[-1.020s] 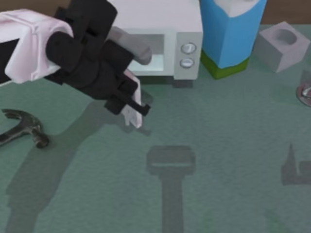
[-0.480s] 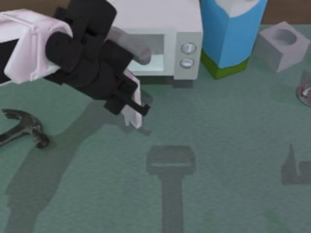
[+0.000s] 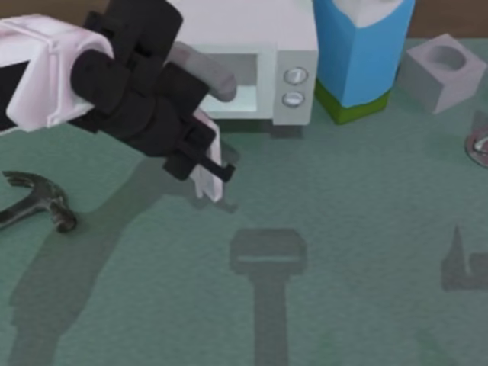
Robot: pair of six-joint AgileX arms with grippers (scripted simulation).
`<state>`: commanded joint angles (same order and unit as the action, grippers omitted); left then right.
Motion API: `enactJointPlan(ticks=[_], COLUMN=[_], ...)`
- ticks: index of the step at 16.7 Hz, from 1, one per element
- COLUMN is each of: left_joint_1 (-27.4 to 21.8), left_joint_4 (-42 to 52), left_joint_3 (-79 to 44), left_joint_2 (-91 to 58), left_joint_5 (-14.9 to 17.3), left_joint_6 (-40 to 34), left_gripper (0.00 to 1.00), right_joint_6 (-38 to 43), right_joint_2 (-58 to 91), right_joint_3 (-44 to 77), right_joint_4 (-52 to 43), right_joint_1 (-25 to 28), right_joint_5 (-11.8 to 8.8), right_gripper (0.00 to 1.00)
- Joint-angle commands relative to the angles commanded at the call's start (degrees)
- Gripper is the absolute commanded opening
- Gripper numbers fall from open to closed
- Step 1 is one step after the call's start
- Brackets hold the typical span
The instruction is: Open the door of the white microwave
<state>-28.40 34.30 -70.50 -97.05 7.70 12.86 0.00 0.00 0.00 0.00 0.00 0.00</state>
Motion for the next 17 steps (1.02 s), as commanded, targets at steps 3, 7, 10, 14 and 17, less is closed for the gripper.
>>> enactJointPlan(ticks=[3, 7, 10, 14, 17], left_joint_1=[0.8, 3.3, 4.4, 4.4, 4.4], left_joint_4=[0.3, 1.5, 1.8, 1.8, 1.8], left_joint_3=[0.4, 1.9, 2.4, 2.4, 2.4], left_joint_2=[0.5, 1.9, 2.8, 2.8, 2.8], left_joint_5=[1.0, 3.9, 5.3, 5.3, 5.3], left_joint_6=[2.0, 7.9, 10.5, 10.5, 10.5], left_gripper=[0.0, 0.0, 0.0, 0.0, 0.0], right_joint_6=[0.0, 0.0, 0.0, 0.0, 0.0], right_joint_2=[0.0, 0.0, 0.0, 0.0, 0.0], right_joint_3=[0.0, 0.0, 0.0, 0.0, 0.0], right_joint_4=[0.0, 0.0, 0.0, 0.0, 0.0], right_joint_1=[0.0, 0.0, 0.0, 0.0, 0.0], right_joint_5=[0.0, 0.0, 0.0, 0.0, 0.0], right_gripper=[1.0, 1.0, 1.0, 1.0, 1.0])
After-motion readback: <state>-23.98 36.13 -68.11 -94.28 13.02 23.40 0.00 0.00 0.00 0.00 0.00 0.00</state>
